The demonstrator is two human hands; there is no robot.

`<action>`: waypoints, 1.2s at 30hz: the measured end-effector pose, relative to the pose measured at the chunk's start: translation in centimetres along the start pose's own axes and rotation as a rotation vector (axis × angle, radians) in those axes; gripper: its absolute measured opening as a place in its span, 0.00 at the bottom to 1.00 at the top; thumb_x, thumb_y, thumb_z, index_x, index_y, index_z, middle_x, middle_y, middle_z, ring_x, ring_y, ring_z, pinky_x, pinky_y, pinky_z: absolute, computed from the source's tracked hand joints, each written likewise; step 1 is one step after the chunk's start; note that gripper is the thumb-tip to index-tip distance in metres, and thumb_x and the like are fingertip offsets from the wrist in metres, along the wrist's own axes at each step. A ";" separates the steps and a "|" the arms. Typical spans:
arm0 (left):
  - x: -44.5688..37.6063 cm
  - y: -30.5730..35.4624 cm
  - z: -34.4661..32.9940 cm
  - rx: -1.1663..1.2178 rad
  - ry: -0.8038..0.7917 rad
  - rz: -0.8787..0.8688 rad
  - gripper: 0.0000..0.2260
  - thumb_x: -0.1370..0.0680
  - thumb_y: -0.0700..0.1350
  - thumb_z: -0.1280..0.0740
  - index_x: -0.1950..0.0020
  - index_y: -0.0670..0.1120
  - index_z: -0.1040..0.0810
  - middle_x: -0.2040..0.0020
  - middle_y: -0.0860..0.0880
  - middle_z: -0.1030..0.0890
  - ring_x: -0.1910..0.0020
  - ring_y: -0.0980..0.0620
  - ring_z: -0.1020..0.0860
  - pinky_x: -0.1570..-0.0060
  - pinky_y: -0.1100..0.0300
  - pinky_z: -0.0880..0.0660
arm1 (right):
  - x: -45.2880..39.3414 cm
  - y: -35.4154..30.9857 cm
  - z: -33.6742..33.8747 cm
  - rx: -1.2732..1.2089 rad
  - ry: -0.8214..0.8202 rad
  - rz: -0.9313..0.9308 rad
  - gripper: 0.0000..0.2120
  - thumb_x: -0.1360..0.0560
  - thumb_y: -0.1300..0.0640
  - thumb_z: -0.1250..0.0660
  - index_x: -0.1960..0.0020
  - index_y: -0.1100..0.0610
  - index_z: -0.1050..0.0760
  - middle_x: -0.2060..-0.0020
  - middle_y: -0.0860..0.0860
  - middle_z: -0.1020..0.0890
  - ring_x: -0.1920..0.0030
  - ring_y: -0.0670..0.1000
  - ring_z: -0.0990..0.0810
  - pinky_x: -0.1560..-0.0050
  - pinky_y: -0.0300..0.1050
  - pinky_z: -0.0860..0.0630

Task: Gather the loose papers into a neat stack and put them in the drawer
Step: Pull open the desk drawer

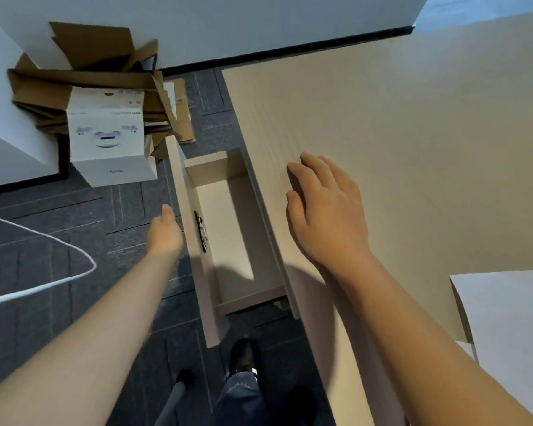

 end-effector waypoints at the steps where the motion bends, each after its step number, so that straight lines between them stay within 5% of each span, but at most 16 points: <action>1: 0.9 0.8 0.3 0.017 -0.008 -0.058 0.20 0.21 0.54 0.51 0.66 0.45 0.32 0.61 0.42 0.27 0.60 0.46 0.28 0.54 0.51 0.28 | 0.0 -0.1 0.1 0.013 -0.002 -0.004 0.20 0.23 0.56 0.44 0.32 0.57 0.32 0.30 0.56 0.31 0.28 0.57 0.37 0.28 0.52 0.43; 3: 3.0 2.2 0.0 -0.005 -0.034 -0.196 0.13 0.21 0.49 0.44 0.61 0.44 0.28 0.59 0.43 0.25 0.59 0.45 0.27 0.59 0.53 0.31 | 0.1 -0.5 0.3 0.032 -0.005 -0.010 0.20 0.23 0.56 0.45 0.33 0.59 0.32 0.31 0.57 0.30 0.29 0.59 0.36 0.29 0.53 0.43; 4: 4.2 2.6 -0.5 -0.054 -0.060 -0.239 0.09 0.23 0.45 0.40 0.47 0.42 0.26 0.47 0.40 0.23 0.48 0.43 0.25 0.50 0.51 0.29 | 0.2 -0.8 0.3 0.040 -0.016 -0.012 0.20 0.23 0.57 0.45 0.33 0.60 0.32 0.31 0.58 0.30 0.29 0.59 0.36 0.29 0.54 0.43; 5: 5.2 2.6 -0.8 -0.127 -0.066 -0.269 0.20 0.24 0.41 0.37 0.33 0.41 0.33 0.34 0.40 0.29 0.36 0.42 0.29 0.39 0.50 0.32 | 0.2 -1.0 0.3 0.048 -0.032 -0.014 0.19 0.23 0.57 0.45 0.33 0.60 0.32 0.31 0.58 0.30 0.29 0.59 0.36 0.29 0.53 0.43; 7: 6.6 2.1 -1.3 -0.274 -0.075 -0.316 0.33 0.25 0.33 0.38 0.24 0.44 0.49 0.24 0.42 0.44 0.25 0.43 0.42 0.29 0.52 0.41 | 0.4 -1.8 0.2 0.064 -0.064 -0.002 0.18 0.23 0.58 0.44 0.34 0.60 0.32 0.31 0.57 0.31 0.29 0.58 0.37 0.29 0.52 0.43; 12: 8.0 0.8 -1.2 -0.658 -0.095 -0.352 0.35 0.24 0.30 0.45 0.23 0.50 0.56 0.21 0.46 0.57 0.25 0.41 0.43 0.33 0.47 0.36 | 0.9 -2.9 -0.3 0.070 -0.099 0.023 0.18 0.23 0.58 0.44 0.34 0.59 0.31 0.31 0.56 0.32 0.29 0.57 0.37 0.30 0.50 0.43; 22: 8.0 0.2 2.3 -1.071 0.023 -0.402 0.22 0.24 0.33 0.42 0.31 0.42 0.40 0.28 0.37 0.42 0.38 0.39 0.31 0.53 0.48 0.26 | 1.1 -3.5 -0.5 0.106 -0.142 0.008 0.18 0.23 0.57 0.44 0.34 0.59 0.33 0.30 0.56 0.34 0.29 0.57 0.39 0.31 0.50 0.42; 29: 7.4 -0.4 5.6 -1.313 0.111 -0.427 0.19 0.24 0.35 0.42 0.33 0.41 0.36 0.31 0.40 0.35 0.35 0.43 0.33 0.41 0.52 0.32 | 1.2 -3.5 -0.5 0.055 -0.109 0.014 0.18 0.23 0.59 0.42 0.34 0.61 0.33 0.31 0.57 0.33 0.29 0.57 0.38 0.31 0.49 0.41; 32: 7.8 1.4 6.1 -1.227 0.074 -0.490 0.18 0.24 0.35 0.42 0.34 0.41 0.32 0.33 0.41 0.32 0.34 0.42 0.34 0.38 0.52 0.36 | 0.8 -3.2 -0.1 -0.049 -0.109 -0.013 0.17 0.23 0.60 0.43 0.36 0.62 0.30 0.34 0.58 0.29 0.33 0.57 0.33 0.35 0.45 0.37; 36: 10.0 7.0 4.2 -0.723 -0.122 -0.556 0.16 0.21 0.42 0.43 0.33 0.42 0.30 0.32 0.42 0.29 0.35 0.43 0.30 0.39 0.53 0.32 | 1.2 -1.8 2.9 -0.331 -0.067 -0.188 0.16 0.22 0.59 0.42 0.36 0.62 0.30 0.38 0.58 0.25 0.39 0.54 0.26 0.50 0.31 0.38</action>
Point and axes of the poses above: each hand's wrist, its own x-axis away from the middle knuckle, its own z-axis out of the back of the hand, y = z × x, the point moved 8 cm from there along -x, towards the middle knuckle
